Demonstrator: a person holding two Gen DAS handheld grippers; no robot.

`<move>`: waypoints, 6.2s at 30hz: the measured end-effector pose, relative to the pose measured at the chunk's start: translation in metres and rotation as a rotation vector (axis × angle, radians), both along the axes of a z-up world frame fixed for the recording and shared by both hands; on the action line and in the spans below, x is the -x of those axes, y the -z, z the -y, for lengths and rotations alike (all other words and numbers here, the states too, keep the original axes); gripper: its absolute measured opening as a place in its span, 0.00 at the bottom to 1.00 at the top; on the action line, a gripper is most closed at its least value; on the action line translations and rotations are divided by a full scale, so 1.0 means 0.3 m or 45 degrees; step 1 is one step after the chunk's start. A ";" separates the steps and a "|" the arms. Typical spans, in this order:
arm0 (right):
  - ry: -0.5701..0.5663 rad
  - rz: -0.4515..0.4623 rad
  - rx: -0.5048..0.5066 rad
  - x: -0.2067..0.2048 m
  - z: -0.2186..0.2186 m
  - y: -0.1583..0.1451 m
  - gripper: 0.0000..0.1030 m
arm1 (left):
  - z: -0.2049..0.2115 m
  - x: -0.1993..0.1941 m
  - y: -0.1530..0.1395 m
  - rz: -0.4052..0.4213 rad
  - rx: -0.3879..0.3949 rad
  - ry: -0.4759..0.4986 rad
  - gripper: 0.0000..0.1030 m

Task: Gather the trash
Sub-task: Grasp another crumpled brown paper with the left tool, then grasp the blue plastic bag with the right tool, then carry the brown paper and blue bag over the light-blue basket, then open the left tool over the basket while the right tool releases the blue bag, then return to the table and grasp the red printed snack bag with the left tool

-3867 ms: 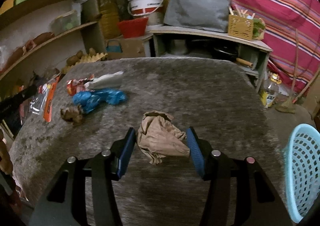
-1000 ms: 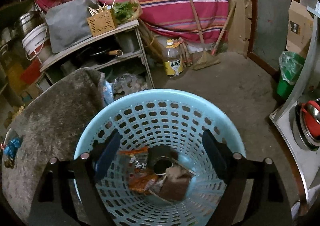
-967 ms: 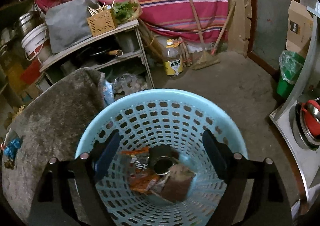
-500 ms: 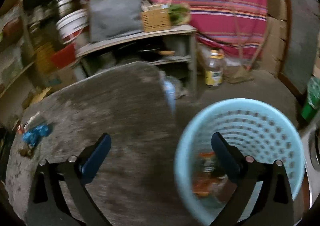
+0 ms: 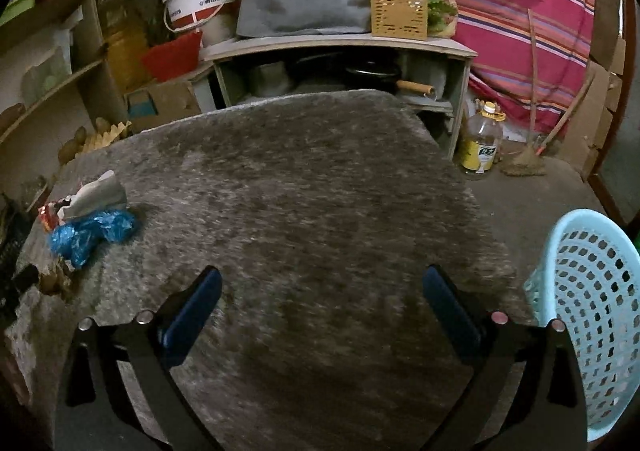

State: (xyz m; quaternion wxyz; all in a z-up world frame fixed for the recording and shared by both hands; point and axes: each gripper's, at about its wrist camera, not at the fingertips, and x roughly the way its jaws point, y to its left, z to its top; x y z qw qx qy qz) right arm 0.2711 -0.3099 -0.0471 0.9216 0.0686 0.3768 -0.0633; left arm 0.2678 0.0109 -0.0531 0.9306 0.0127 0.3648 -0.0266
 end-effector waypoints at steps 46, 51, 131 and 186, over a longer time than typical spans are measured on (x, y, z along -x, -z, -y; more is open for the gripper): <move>-0.428 0.017 0.074 -0.141 -0.774 0.000 0.95 | -0.511 0.041 -0.084 0.114 -0.043 -0.320 0.46; -0.424 -0.025 0.026 -0.180 -0.786 0.037 0.78 | -0.494 0.038 -0.086 0.107 -0.031 -0.314 0.46; 0.366 0.172 -0.228 0.528 0.986 -0.051 0.28 | 1.494 0.293 -0.148 0.158 0.060 0.836 0.64; 0.517 -0.342 0.145 0.223 0.651 0.045 0.96 | 0.073 -0.069 -0.158 0.176 -0.105 -0.058 0.95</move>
